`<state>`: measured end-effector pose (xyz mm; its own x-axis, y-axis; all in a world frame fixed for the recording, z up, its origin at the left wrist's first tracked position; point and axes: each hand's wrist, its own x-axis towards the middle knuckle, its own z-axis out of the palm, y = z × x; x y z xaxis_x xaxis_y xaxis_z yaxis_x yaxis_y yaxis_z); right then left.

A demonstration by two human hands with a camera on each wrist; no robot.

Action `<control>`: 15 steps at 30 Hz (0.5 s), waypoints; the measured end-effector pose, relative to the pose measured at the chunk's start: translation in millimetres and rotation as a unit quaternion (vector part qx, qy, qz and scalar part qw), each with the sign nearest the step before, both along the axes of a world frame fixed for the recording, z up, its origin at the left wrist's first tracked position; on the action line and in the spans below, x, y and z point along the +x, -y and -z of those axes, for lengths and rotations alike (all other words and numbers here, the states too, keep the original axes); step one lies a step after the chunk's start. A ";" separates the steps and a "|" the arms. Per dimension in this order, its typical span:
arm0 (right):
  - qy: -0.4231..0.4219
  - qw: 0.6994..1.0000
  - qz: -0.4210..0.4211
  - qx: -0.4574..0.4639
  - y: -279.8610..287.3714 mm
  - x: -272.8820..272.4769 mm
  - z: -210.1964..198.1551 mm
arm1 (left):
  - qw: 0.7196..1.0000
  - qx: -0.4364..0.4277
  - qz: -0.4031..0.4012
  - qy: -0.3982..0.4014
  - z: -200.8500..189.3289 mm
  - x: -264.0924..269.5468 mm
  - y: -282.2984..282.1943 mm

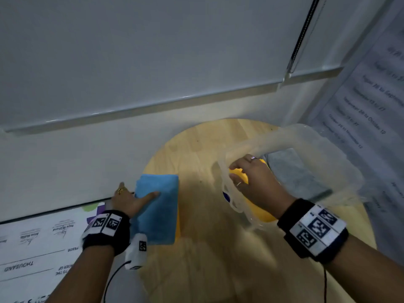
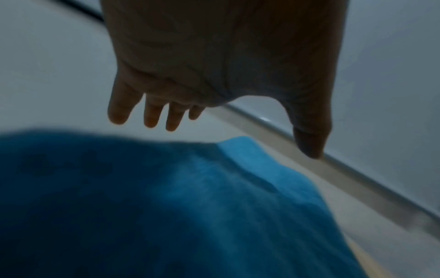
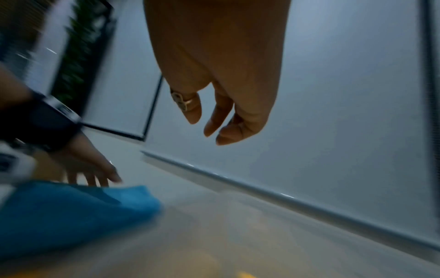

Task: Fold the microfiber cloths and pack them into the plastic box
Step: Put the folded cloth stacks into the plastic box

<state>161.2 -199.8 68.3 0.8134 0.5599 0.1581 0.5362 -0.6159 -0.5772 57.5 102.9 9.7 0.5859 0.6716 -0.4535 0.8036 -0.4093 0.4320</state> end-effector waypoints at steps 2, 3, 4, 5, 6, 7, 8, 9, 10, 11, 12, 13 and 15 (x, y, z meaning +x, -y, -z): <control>-0.024 0.997 -0.060 0.043 -37.5 -28.7 -2.3 | 0.989 -0.132 -0.069 -0.007 11.2 -12.6 -10.5; -0.058 0.995 -0.075 0.036 -57.9 -39.9 5.1 | 0.979 -0.179 -0.094 -0.003 17.5 -16.8 -13.1; -0.105 0.991 -0.077 0.011 -78.0 -47.7 14.8 | 0.969 -0.220 -0.108 0.010 23.0 -20.2 -14.2; -0.170 0.983 -0.064 -0.021 -97.5 -52.2 27.0 | 0.959 -0.249 -0.132 0.022 26.3 -22.0 -12.7; -0.249 0.966 -0.038 -0.050 -114.4 -53.3 38.7 | 0.950 -0.271 -0.148 0.039 33.4 -22.8 -12.4; -0.341 0.938 -0.016 -0.062 -128.3 -53.8 54.1 | 0.946 -0.277 -0.163 0.047 44.7 -22.9 -14.8; -0.423 0.905 0.003 -0.053 -138.9 -53.3 68.0 | 0.945 -0.274 -0.168 0.055 56.9 -22.9 -16.4; -0.481 0.876 0.022 -0.033 -147.0 -51.7 83.2 | 0.948 -0.260 -0.171 0.063 74.6 -23.2 -21.4; -0.509 0.860 0.040 -0.011 -152.9 -50.3 96.5 | 0.951 -0.251 -0.167 0.067 92.5 -22.8 -27.8; -0.529 0.847 0.057 0.007 -157.3 -48.6 107.0 | 0.953 -0.246 -0.164 0.062 94.5 -22.1 -27.2; -0.549 0.832 0.069 0.027 -162.4 -47.4 117.0 | 0.952 -0.251 -0.165 0.056 88.7 -20.6 -24.6; -0.567 0.818 0.082 0.043 -165.7 -46.6 123.7 | 0.950 -0.259 -0.169 0.052 80.4 -19.1 -21.9; -0.599 0.795 0.083 0.060 -171.8 -46.7 129.5 | 0.936 -0.306 -0.171 0.036 69.1 -17.2 -17.6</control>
<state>114.5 -28.0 -61.2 0.4824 0.4691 -0.7397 -0.5242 -0.5220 -0.6729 40.3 120.5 -59.4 0.4282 0.4518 -0.7826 0.8026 0.2079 0.5591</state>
